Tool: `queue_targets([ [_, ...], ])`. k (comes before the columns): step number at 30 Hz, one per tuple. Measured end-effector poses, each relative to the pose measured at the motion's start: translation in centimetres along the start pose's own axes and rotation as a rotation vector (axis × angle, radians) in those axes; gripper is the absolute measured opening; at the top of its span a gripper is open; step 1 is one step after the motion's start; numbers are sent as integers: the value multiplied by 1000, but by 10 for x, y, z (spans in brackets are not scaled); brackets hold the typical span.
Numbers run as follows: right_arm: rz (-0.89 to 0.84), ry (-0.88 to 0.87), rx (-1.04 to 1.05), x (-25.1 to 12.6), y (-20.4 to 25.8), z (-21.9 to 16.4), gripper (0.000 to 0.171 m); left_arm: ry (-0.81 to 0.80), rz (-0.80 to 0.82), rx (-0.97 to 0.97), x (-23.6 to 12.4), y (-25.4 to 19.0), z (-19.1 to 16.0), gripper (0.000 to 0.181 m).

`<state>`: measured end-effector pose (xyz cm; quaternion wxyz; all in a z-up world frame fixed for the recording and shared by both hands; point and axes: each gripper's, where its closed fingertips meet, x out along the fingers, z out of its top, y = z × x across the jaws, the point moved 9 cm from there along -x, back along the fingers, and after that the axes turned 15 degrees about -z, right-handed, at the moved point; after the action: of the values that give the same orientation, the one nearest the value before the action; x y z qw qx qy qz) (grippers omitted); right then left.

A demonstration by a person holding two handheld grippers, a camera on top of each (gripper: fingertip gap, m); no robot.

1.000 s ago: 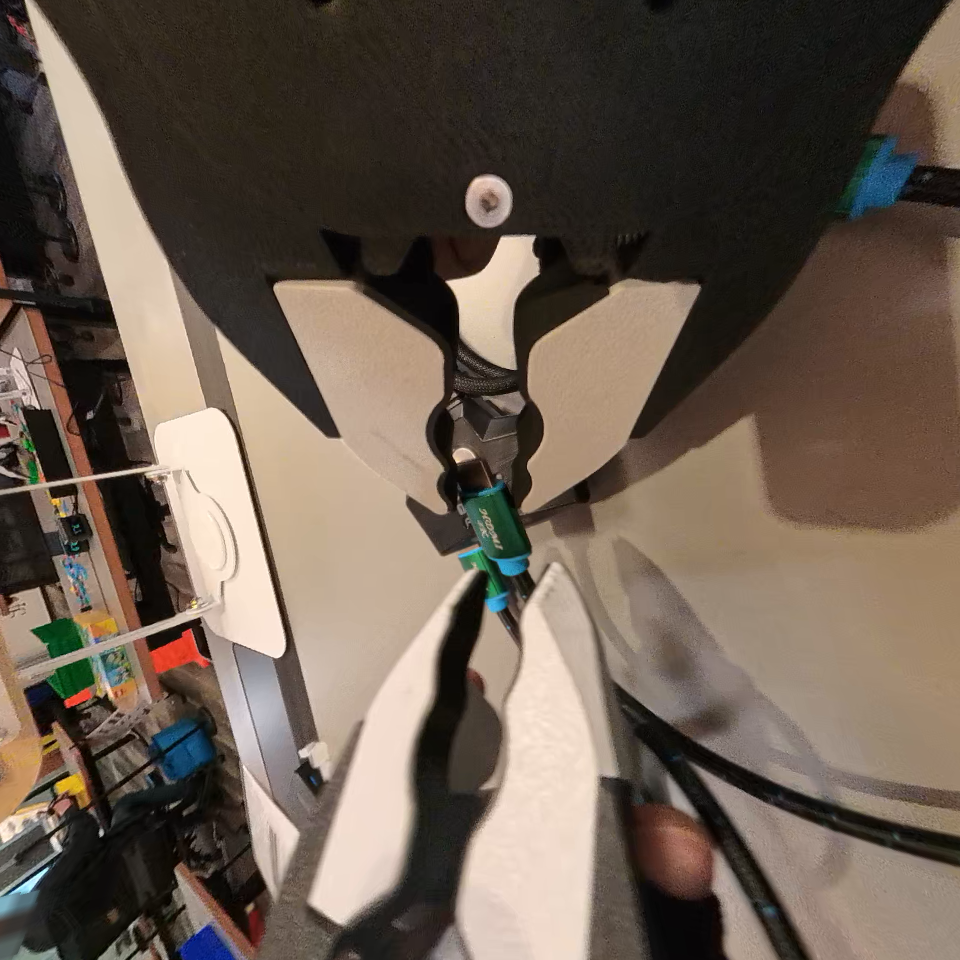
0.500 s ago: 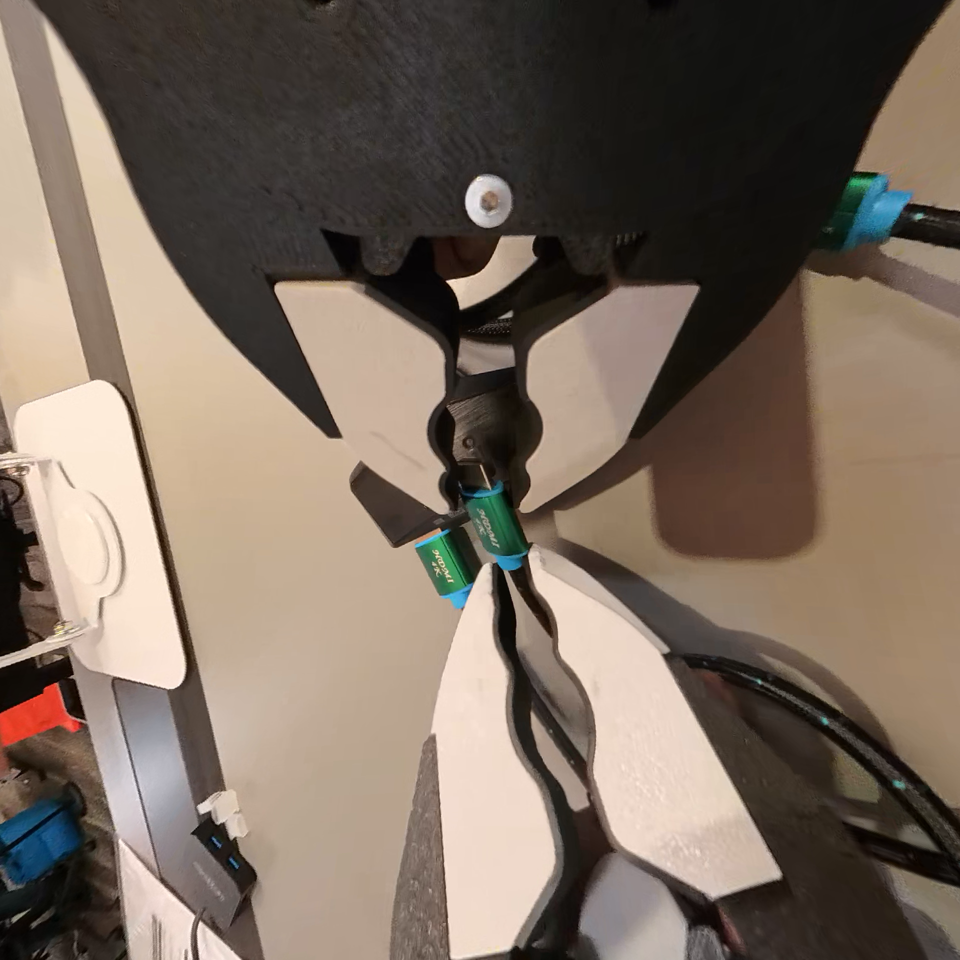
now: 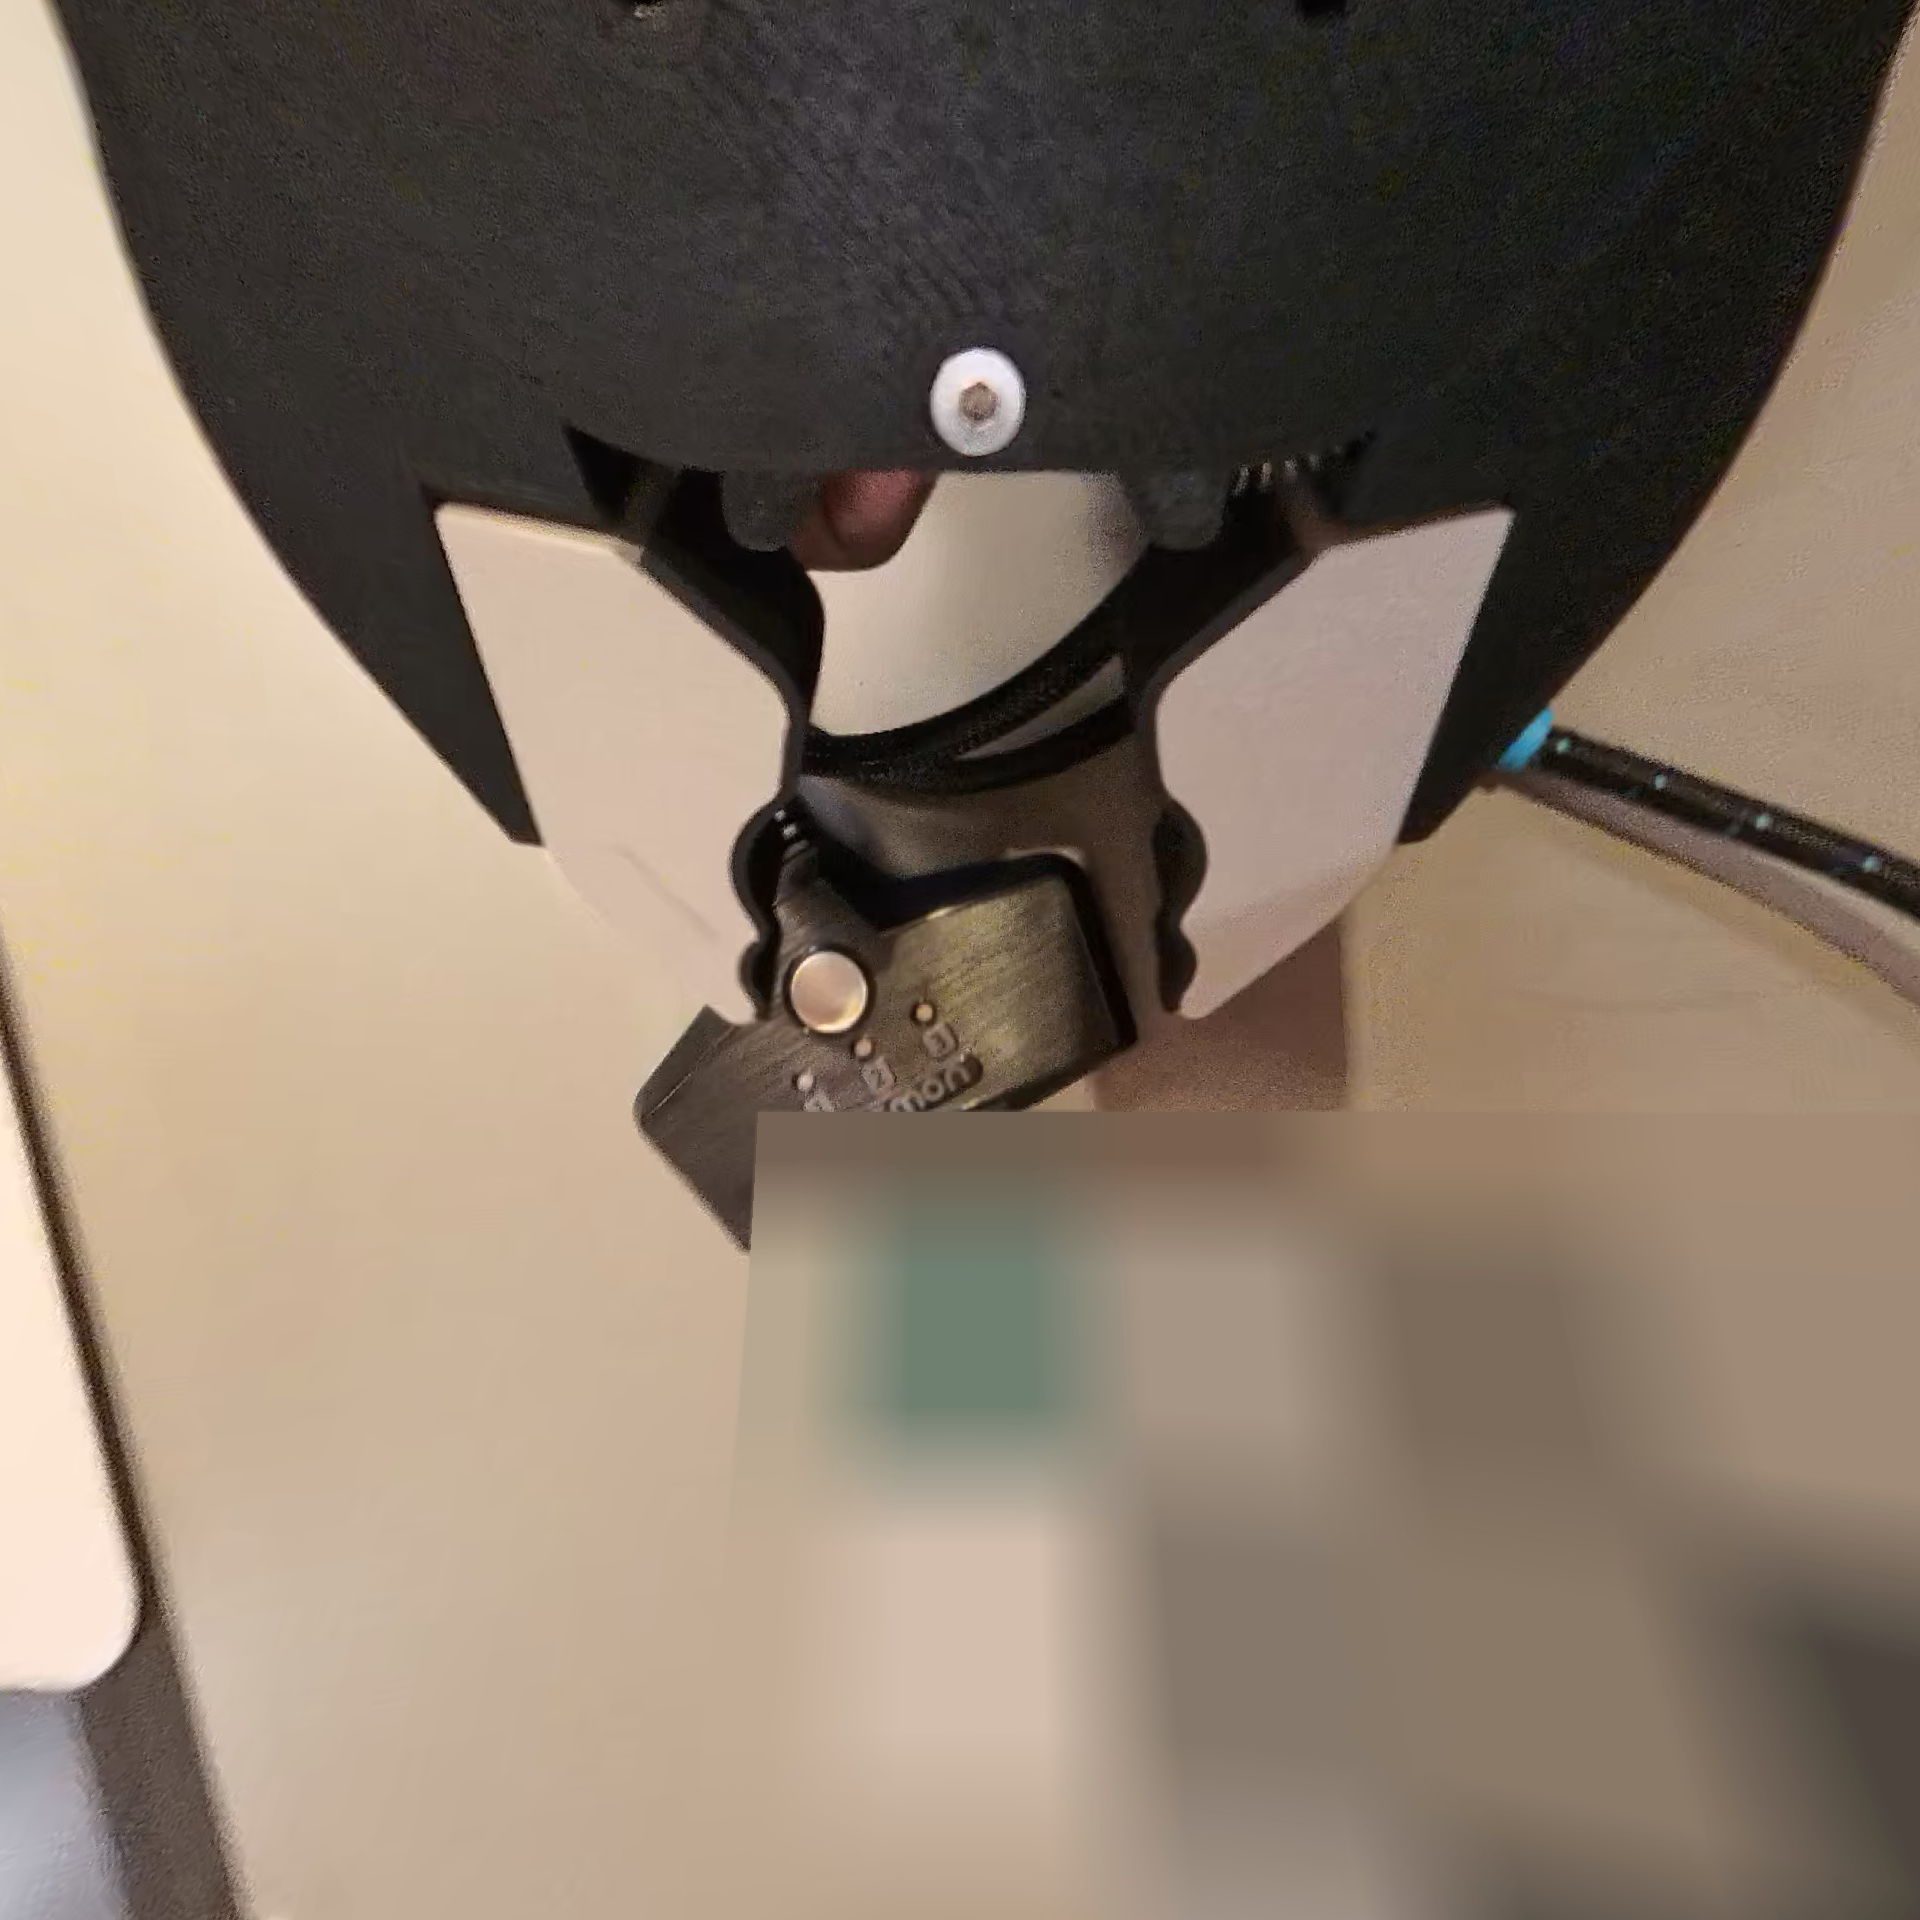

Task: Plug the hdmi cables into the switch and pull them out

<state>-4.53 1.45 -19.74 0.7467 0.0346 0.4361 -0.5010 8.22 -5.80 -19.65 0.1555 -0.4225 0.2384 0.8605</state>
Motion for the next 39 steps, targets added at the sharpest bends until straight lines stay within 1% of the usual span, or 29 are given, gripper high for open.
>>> queue_targets([
  [1,20,26,7,2,-1,-2,78,31,16,21,0,-1,0,9],
  [6,46,116,-39,13,-7,-4,98,205,86,97,3,-8,1,9],
  [11,112,171,-80,20,-14,-1,104,331,157,177,3,-16,7,10],
  [15,205,199,-39,26,-16,-3,96,407,159,211,6,-20,9,9],
  [17,202,194,-17,27,-19,-3,87,444,158,231,7,-21,10,10],
  [23,181,188,14,25,-21,-6,85,567,125,297,19,-25,9,9],
  [25,177,190,29,25,-21,-7,85,591,139,318,22,-24,12,9],
  [32,156,196,67,22,-19,-8,85,538,196,227,26,-21,14,9],
  [39,115,200,111,20,-19,-10,85,506,275,199,30,-20,17,9],
])
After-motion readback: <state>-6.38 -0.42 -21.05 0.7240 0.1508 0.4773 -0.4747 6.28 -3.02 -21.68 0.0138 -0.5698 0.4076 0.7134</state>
